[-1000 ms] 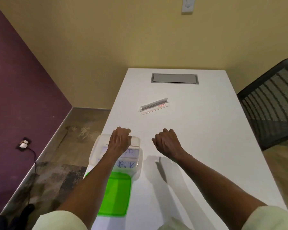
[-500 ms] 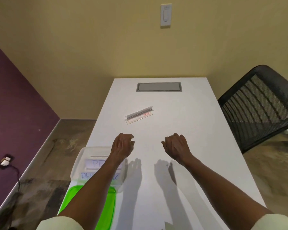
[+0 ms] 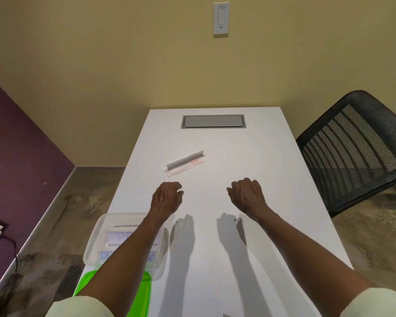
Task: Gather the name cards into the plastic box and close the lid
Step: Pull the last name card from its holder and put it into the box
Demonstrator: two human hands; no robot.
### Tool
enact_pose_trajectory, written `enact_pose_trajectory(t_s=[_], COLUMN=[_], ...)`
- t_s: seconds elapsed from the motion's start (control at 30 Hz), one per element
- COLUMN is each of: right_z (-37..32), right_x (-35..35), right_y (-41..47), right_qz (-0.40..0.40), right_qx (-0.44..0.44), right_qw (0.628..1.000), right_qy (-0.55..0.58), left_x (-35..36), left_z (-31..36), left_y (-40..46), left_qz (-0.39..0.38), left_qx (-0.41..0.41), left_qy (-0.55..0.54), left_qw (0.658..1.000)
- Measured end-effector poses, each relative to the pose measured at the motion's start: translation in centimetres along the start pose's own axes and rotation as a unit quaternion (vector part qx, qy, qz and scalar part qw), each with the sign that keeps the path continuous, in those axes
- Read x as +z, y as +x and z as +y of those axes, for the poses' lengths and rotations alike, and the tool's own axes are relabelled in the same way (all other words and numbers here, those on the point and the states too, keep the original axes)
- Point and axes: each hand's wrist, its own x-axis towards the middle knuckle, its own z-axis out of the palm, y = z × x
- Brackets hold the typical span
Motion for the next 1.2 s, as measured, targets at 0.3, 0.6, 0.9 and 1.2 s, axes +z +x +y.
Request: enact_pose_trajectory(t_s=[0.3, 0.6, 0.9, 1.2], right_z=[0.0, -0.1, -1.0, -1.3], right_x=[2.1, 5.1, 6.8, 11.0], right_y=[2.9, 7.1, 10.9, 16.4], right_qz=[0.011, -0.009, -0.043, -0.211], right_qx=[-0.008, -0.018, -0.029, 0.068], right_qw=[1.000, 1.000, 0.996, 0.957], right_qy=[-0.022, -0.006, 0.070, 0.186], left_x=[1.3, 2.7, 4.5, 6.4], left_z=[-1.7, -5.1, -7.8, -10.3], left_y=[2.9, 6.7, 10.4, 14.6], left_qz=[0.000, -0.009, -0.027, -0.003], left_qx=[-0.028, -0.115, -0.227, -0.321], left_qy=[-0.006, -0.054, -0.116, -0.206], left_qw=[1.000, 0.992, 0.967, 0.924])
